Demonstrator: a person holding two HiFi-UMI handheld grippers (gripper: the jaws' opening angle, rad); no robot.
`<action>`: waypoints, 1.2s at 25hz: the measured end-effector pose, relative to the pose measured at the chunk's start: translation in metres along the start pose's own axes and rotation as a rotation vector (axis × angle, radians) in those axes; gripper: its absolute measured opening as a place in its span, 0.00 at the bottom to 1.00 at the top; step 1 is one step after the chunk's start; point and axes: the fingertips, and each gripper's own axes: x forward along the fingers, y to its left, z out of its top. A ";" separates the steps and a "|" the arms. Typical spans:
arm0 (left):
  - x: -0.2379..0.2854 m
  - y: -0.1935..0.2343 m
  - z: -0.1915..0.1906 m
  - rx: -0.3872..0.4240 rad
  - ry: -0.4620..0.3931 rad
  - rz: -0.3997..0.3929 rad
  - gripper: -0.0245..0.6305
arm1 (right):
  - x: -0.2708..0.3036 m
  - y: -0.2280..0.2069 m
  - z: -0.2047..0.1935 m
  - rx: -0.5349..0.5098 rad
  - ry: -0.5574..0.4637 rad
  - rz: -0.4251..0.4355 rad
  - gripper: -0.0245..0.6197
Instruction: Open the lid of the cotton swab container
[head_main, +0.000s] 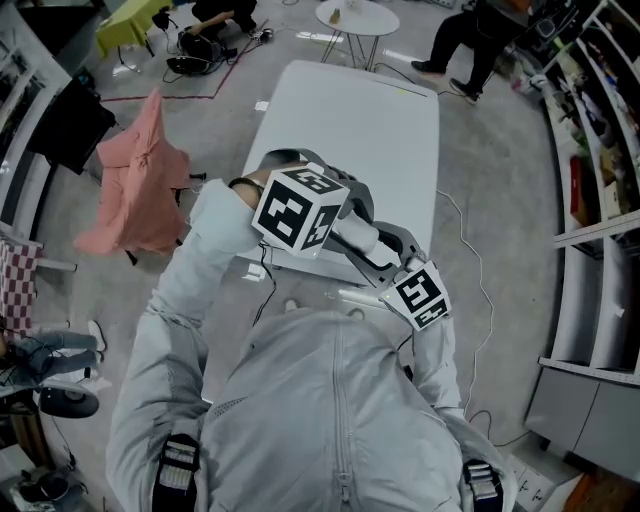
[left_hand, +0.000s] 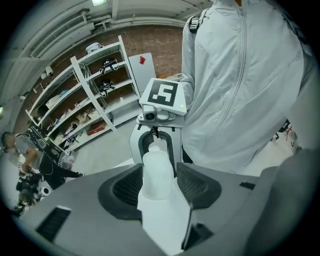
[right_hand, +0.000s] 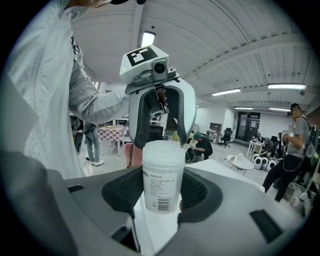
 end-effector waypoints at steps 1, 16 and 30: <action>0.001 0.000 -0.001 0.002 0.005 -0.004 0.38 | 0.001 0.000 0.000 0.000 -0.001 0.002 0.38; 0.010 0.000 -0.014 0.029 0.096 -0.005 0.34 | 0.001 0.002 -0.003 -0.008 -0.005 0.001 0.38; 0.005 -0.019 -0.006 -0.025 0.117 -0.121 0.33 | -0.003 0.020 -0.003 -0.127 0.007 0.007 0.37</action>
